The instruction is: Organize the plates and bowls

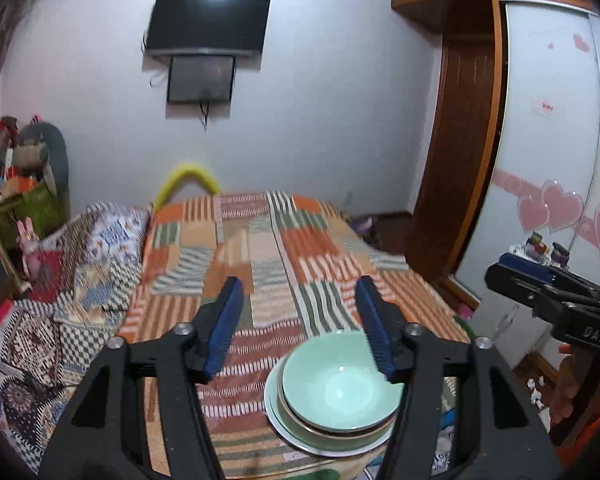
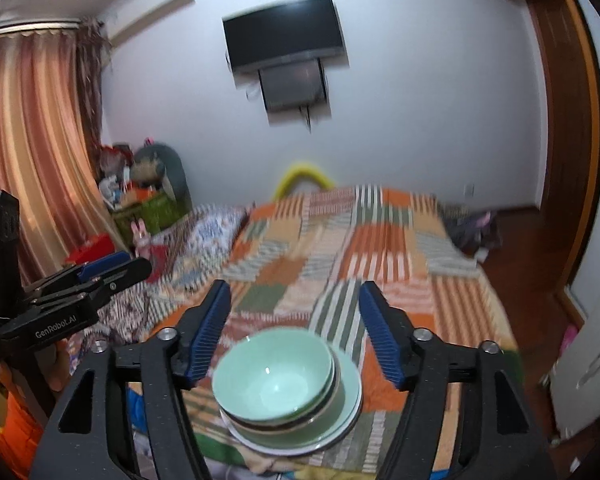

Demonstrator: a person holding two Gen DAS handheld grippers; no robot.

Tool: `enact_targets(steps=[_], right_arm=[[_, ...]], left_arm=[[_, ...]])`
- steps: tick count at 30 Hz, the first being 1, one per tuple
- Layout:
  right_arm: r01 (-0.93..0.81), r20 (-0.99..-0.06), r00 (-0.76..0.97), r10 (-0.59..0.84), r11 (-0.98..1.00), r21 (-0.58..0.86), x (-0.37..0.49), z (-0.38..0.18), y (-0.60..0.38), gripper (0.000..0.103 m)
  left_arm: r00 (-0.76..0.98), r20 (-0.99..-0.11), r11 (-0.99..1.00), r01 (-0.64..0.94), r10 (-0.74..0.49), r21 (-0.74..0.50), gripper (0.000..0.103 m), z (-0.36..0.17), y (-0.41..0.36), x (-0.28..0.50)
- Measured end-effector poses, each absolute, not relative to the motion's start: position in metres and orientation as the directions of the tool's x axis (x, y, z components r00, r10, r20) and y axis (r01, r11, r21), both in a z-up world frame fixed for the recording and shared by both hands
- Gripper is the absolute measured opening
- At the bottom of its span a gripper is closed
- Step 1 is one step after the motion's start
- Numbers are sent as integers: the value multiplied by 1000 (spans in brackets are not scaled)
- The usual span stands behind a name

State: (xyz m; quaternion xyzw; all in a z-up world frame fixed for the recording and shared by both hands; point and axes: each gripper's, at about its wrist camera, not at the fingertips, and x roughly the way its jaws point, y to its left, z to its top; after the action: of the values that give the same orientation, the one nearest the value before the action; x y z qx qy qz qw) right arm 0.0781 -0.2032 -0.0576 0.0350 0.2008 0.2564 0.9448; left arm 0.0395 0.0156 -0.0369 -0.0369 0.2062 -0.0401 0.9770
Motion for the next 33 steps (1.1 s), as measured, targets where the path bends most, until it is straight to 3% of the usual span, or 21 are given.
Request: enact_targets(steps=[4,6,9,15,33], right_arm=[[-475,-300,815,495,868,143,65,-44,-205,76],[-472,-269,830,490,872,132,58,-39,-206,81],[-479,-243,835,495,869,124,50,-36,-205,85],[-479,-195,848,494,870,117,38,-33,-203,102],[-490,-157,853,498,867,85,23,-31,-197,103]], left_arm=[[933,-351,995,58,-84,-82,73,-22,14,23],[942,-325,995,55,-78,-79,87,-16,14,14],[958,-280,997,40,-57,-64,97,-10,11,1],[971,-237,998,31,-41,-47,100,-1,7,-16],[980,-196,999,20,-25,-29,103,3,2,-37]])
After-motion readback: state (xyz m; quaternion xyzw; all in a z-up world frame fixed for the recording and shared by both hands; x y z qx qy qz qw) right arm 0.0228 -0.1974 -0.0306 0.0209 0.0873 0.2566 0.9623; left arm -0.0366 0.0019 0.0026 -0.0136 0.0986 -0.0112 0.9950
